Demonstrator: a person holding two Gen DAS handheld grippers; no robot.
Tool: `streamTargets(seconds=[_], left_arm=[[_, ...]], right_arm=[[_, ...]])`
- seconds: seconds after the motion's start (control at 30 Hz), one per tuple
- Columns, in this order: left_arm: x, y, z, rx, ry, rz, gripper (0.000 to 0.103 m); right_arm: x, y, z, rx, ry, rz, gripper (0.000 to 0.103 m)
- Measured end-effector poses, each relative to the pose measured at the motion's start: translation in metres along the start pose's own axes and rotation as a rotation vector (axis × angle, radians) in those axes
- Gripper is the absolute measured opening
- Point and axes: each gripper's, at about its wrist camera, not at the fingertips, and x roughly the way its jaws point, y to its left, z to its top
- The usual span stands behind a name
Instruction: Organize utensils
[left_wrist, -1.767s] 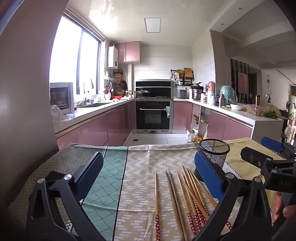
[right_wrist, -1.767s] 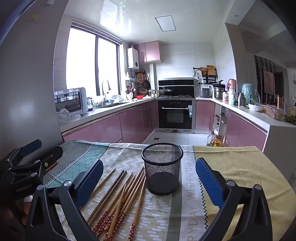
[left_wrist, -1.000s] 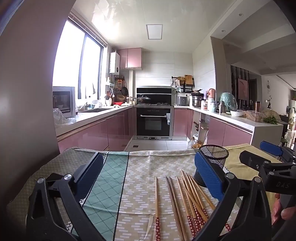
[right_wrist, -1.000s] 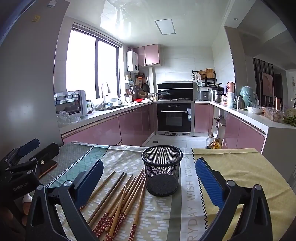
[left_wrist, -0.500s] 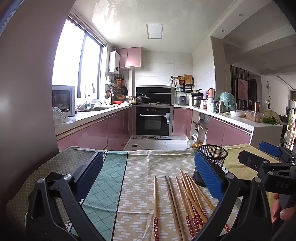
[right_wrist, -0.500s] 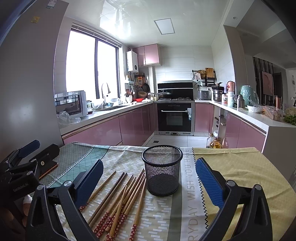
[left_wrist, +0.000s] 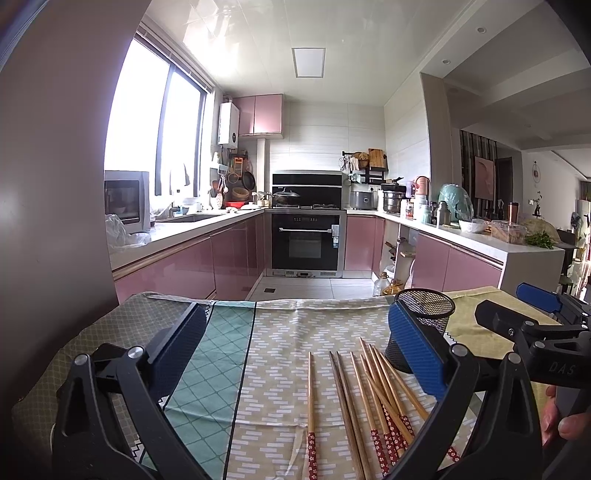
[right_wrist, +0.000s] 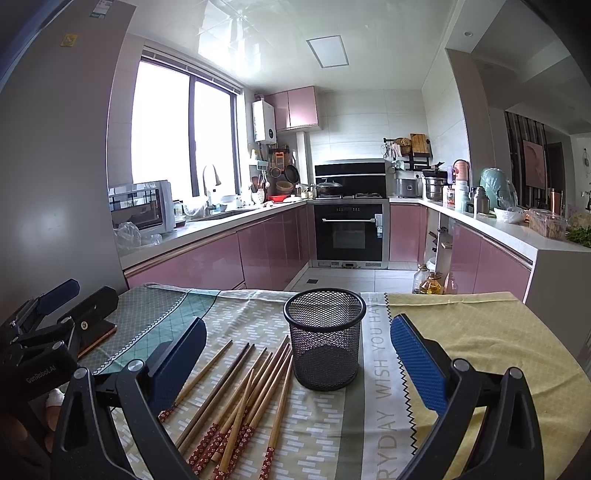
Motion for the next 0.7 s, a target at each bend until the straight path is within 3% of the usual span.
streamTargets(seconds=[0.7], left_arm=[[0.0, 0.0001, -0.0001, 0.0, -0.002, 0.001, 0.097]], right_arm=[[-0.0004, -0.0008, -0.0004, 0.006, -0.001, -0.002, 0.097]])
